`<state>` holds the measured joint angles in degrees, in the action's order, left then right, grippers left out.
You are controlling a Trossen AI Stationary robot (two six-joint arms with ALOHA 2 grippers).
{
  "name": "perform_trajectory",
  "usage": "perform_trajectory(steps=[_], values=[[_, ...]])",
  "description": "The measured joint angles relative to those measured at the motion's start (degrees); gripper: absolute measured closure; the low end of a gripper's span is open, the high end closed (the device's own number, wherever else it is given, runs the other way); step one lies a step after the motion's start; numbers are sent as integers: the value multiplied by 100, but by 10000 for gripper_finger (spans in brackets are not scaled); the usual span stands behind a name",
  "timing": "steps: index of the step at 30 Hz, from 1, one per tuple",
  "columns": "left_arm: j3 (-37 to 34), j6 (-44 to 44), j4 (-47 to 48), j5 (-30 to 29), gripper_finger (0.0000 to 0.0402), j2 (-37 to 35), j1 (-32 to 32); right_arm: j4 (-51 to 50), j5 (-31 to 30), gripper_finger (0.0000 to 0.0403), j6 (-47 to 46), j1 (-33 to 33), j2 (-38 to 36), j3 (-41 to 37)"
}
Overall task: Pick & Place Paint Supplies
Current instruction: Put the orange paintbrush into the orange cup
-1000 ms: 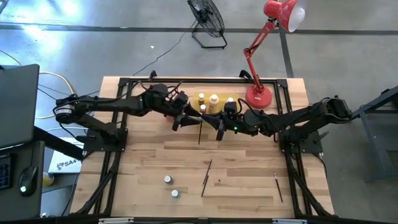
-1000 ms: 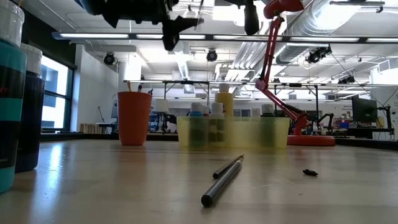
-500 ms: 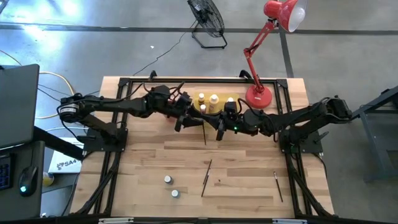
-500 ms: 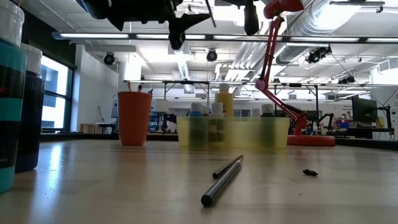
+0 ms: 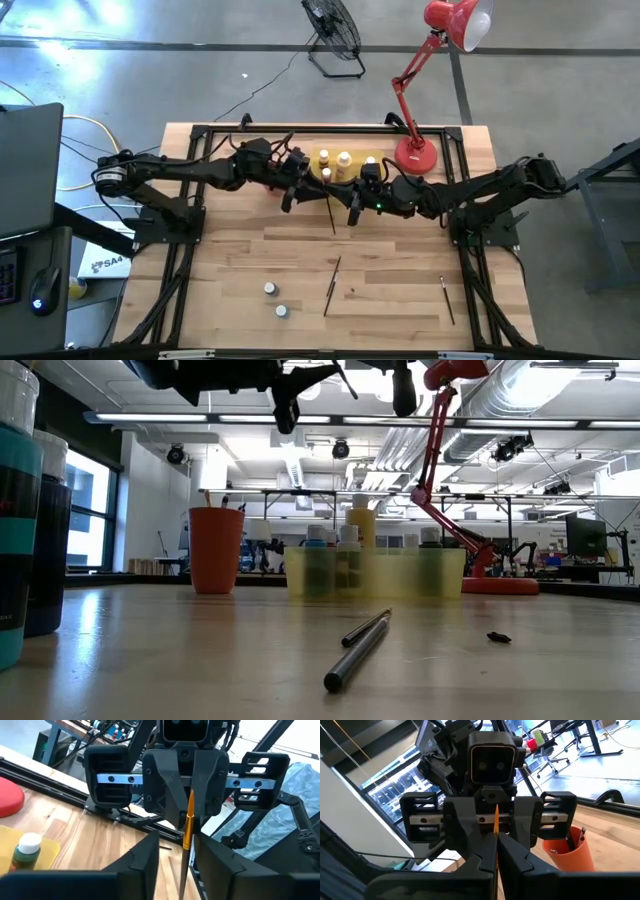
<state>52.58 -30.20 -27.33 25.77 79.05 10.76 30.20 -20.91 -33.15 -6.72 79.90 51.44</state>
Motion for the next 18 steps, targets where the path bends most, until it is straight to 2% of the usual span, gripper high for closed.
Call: perform_trajectory(steps=[12, 18], values=[[0, 145, -4, 3, 387, 0, 0, -11, -15, 401, 2, 4, 2, 0], [0, 296, -4, 42, 394, 0, 9, -7, -11, 400, 34, 4, 2, 1]])
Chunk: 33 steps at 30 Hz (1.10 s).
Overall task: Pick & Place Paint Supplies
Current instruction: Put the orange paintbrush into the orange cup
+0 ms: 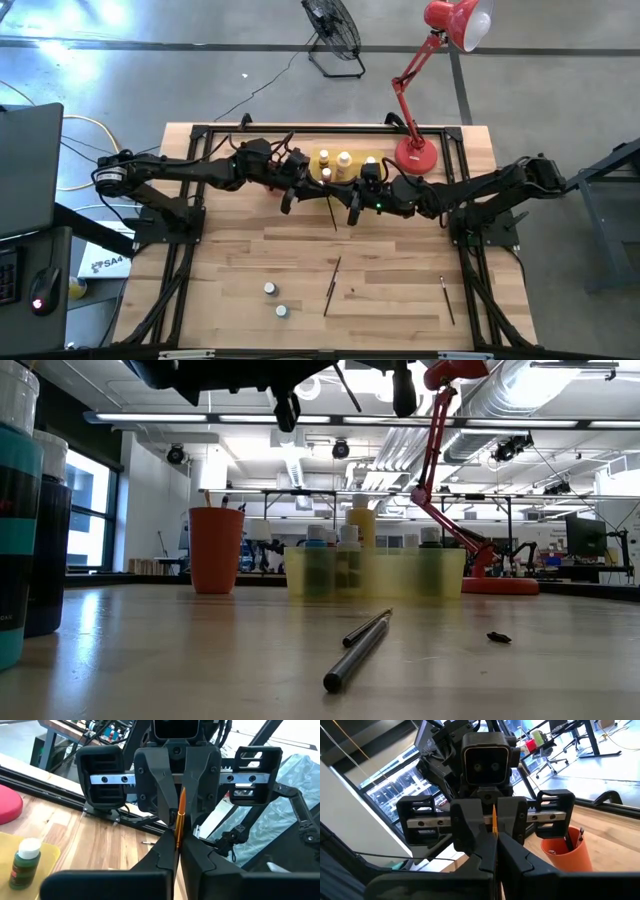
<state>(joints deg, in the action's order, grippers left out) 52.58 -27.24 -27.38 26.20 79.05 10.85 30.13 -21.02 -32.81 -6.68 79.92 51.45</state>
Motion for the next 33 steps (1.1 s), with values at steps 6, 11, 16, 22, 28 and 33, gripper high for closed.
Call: perform_trajectory(steps=[6, 11, 16, 22, 28, 33], values=[[0, 205, 95, 10, 398, -114, 2, 46, 39, 380, 6, 4, -84, 0], [-1, 341, 235, 116, 398, -184, 4, 58, 20, 326, 8, 7, -393, -1], [-4, 594, 772, 144, 398, -534, 257, -148, 226, 284, 10, 6, -791, 1], [-4, 1248, 2230, -164, 398, -1516, 953, -412, 461, 282, 12, -171, -1103, 1], [-28, 2021, 3974, -1102, 398, -2541, 1553, -730, 424, 297, 13, -282, -1137, 1], [-643, 1965, 3929, -1712, 398, -3243, 1821, -1024, 174, 306, 15, -282, -1137, -1]])
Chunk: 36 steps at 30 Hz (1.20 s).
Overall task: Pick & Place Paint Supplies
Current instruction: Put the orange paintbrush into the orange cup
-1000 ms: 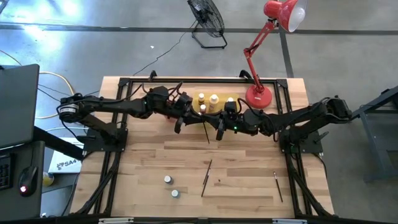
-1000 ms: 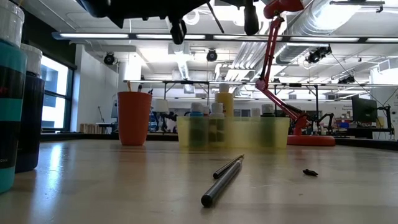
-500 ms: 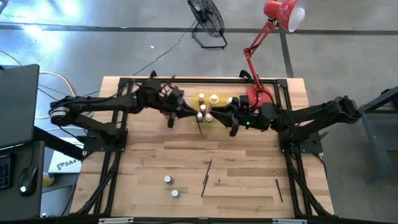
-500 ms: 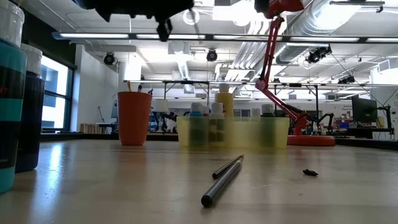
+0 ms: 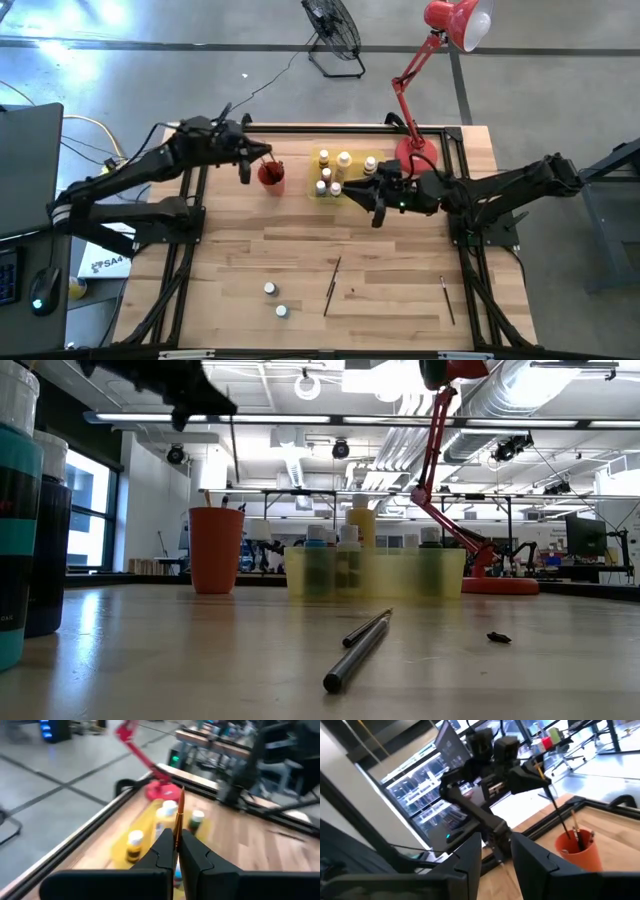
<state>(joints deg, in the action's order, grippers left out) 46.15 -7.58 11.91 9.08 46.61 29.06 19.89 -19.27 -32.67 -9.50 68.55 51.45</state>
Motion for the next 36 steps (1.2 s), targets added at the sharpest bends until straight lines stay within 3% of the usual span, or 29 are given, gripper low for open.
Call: perform_trajectory(steps=[7, 22, 29, 36], values=[[-1231, -238, -539, -1112, 398, -800, 19, -2, -50, 309, -1, 0, 0, 2], [-2522, -711, -951, -1368, 398, -1001, 17, 3, -50, 309, -24, 1, 0, 2], [-3006, -936, -1716, -1266, 397, -1004, 17, 1, -50, 309, -24, 0, 0, 2], [-3022, -944, -1693, -1483, 329, -1001, 15, 1, -8, 309, -24, 0, 0, 0]])
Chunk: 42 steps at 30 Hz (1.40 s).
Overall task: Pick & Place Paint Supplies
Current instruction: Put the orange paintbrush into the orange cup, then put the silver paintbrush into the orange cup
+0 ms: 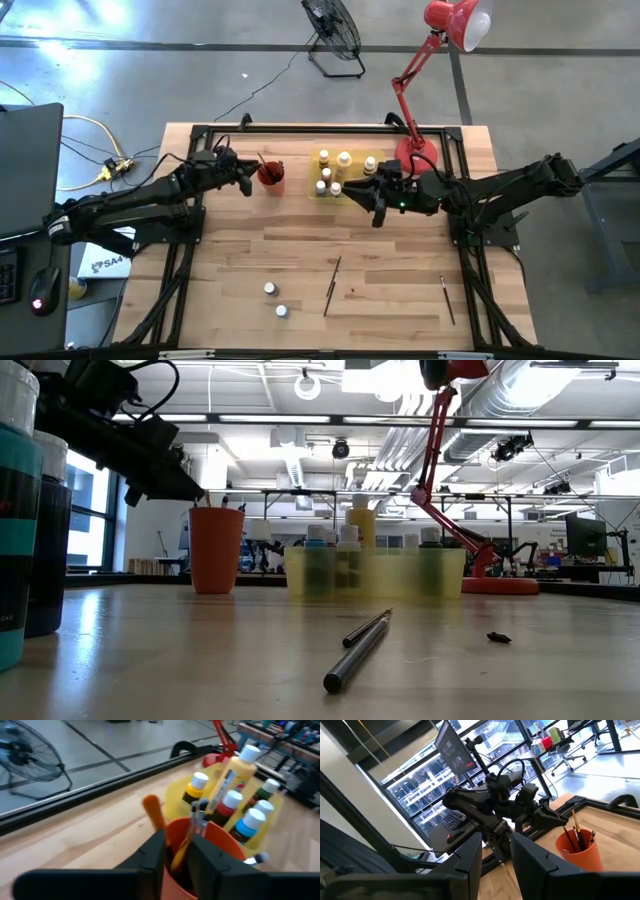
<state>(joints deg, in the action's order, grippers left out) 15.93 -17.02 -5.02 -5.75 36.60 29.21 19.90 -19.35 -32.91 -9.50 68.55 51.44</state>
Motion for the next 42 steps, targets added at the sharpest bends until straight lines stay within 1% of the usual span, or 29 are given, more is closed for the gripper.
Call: perform_trajectory(steps=[6, 10, 13, 16, 20, 23, 26, 28, 31, 34, 38, 40, 42], values=[[20, 221, -152, -84, 266, -2, 2, -1, 5, 309, 1, 0, 0, 2], [308, 493, -148, -123, 244, -46, 2, 0, 189, 309, 15, 2, 0, 2], [681, 795, -88, -120, 242, -158, 2, 0, 355, 309, 15, 0, 0, 2], [1087, 978, -94, 31, 246, -301, 2, -2, 640, 309, 4, -1, 0, 2], [1592, 979, -11, 527, 258, -463, 2, -14, 1030, 312, -186, -73, 0, 2], [1960, 970, 335, 1040, 274, -503, 2, -231, 1354, 322, -597, -166, 0, 2], [2267, 937, 760, 1442, 297, -501, 2, -763, 1664, 337, -1242, -294, 0, 2], [2408, 928, 933, 1629, 315, -501, 2, -1324, 1880, 349, -1828, -389, 0, 2], [2456, 902, 964, 1873, 337, -503, 2, -2609, 2028, 366, -3003, -579, 0, 2], [2456, 780, 1008, 1920, 354, -499, 0, -4129, 2144, 382, -4399, -836, 0, 2], [2456, 758, 1105, 1921, 365, -501, 0, -6037, 2284, 396, -6132, -1266, 0, 2], [2456, 754, 1180, 1922, 368, -495, 0, -6742, 2305, 399, -6859, -1504, 0, 2], [2456, 752, 1219, 1926, 368, -494, 0, -7229, 2385, 399, -7501, -1744, 0, 2]])
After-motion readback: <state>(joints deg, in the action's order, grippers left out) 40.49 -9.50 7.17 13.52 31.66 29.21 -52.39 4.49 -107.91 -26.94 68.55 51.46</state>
